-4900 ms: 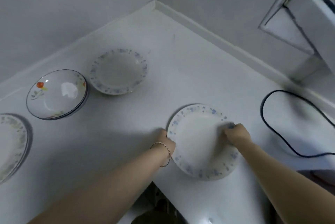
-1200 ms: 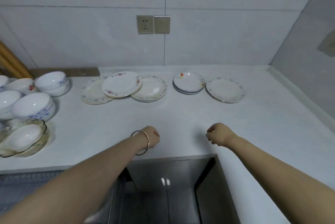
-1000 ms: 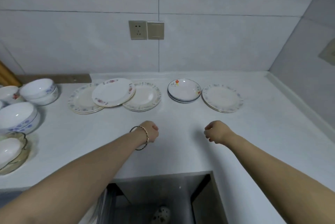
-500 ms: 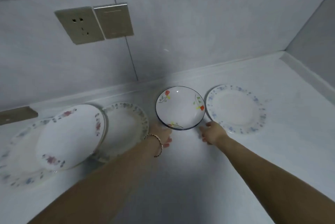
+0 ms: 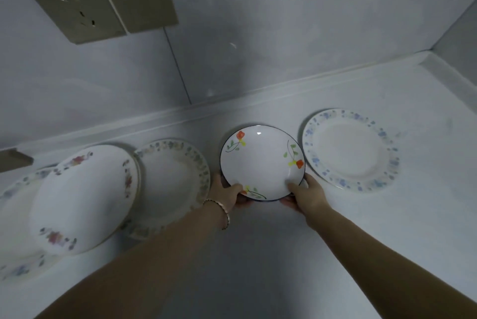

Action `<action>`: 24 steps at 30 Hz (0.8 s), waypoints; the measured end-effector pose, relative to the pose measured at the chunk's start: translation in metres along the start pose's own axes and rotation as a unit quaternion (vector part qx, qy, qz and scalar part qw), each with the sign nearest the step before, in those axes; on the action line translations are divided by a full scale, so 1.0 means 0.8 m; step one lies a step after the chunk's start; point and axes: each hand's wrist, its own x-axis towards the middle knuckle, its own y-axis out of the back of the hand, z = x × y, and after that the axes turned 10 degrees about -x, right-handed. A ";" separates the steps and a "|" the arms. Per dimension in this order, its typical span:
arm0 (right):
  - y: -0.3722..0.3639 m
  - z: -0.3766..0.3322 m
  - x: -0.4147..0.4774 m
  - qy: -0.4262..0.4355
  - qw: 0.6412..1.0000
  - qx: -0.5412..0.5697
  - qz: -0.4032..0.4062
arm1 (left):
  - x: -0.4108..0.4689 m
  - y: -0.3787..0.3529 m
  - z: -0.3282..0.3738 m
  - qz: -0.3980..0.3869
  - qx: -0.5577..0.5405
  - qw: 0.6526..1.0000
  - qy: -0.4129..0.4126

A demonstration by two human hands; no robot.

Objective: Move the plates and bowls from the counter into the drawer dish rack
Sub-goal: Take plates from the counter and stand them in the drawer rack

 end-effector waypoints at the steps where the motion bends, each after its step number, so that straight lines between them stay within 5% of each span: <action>1: 0.005 0.009 -0.013 -0.003 1.000 0.000 -0.002 | -0.017 0.005 -0.003 -0.010 -0.006 1.000 0.024; 8: 0.053 0.068 -0.126 0.083 0.994 -0.067 -0.020 | -0.166 0.034 -0.043 0.005 -0.054 0.997 0.062; 16: 0.104 0.182 -0.289 0.182 0.964 -0.175 -0.085 | -0.355 0.117 -0.152 0.053 -0.079 0.995 -0.017; 24: 0.069 0.317 -0.418 0.145 0.938 -0.242 -0.202 | -0.519 0.250 -0.270 0.098 -0.112 0.989 0.003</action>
